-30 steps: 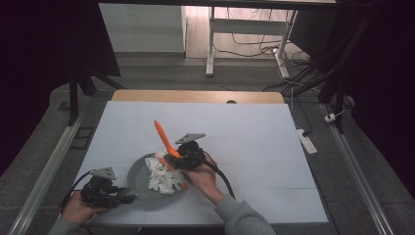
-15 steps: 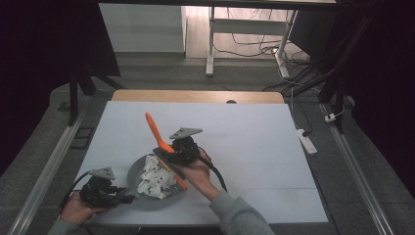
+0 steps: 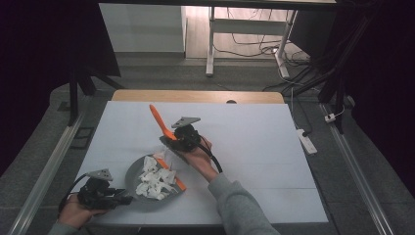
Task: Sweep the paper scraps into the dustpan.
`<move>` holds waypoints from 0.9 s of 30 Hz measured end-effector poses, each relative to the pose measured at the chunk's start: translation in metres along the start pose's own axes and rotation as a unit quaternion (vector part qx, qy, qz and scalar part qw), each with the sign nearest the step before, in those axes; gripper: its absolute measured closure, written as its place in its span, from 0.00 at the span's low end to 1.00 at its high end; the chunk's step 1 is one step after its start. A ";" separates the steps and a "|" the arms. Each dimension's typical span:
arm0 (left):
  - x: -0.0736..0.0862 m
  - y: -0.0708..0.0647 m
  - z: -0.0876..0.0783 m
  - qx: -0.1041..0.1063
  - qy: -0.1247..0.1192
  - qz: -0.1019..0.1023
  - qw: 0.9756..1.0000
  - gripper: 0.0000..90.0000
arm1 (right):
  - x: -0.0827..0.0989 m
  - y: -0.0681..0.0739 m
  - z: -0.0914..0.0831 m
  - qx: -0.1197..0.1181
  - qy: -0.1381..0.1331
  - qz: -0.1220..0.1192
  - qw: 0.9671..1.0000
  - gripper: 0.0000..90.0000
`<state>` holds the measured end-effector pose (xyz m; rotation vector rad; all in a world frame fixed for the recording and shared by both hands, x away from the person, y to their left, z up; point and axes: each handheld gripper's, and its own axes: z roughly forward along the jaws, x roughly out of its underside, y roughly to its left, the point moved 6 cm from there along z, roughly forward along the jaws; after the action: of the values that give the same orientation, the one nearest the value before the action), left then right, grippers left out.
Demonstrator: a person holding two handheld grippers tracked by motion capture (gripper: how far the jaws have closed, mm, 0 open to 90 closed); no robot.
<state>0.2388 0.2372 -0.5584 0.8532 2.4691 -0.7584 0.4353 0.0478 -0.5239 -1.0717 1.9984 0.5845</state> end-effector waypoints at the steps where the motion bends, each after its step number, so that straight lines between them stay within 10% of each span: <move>1: 0.000 0.000 0.000 0.000 0.002 0.002 1.000 0.68 | -0.001 -0.002 0.004 -0.001 0.002 -0.002 1.000 0.78; 14: 0.000 0.002 0.000 -0.002 -0.001 -0.010 1.000 0.68 | -0.005 0.010 0.033 -0.032 0.061 -0.045 0.997 0.78; 22: 0.000 0.002 0.000 -0.002 -0.001 -0.009 1.000 0.68 | 0.009 0.060 0.003 -0.105 0.066 -0.062 0.990 0.78; 27: -0.001 0.002 0.000 -0.001 -0.002 -0.006 1.000 0.68 | -0.004 0.061 -0.019 -0.101 0.020 -0.061 0.993 0.78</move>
<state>0.2406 0.2382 -0.5587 0.8374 2.4735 -0.7593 0.3775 0.0690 -0.5071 -1.3268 1.9224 0.7169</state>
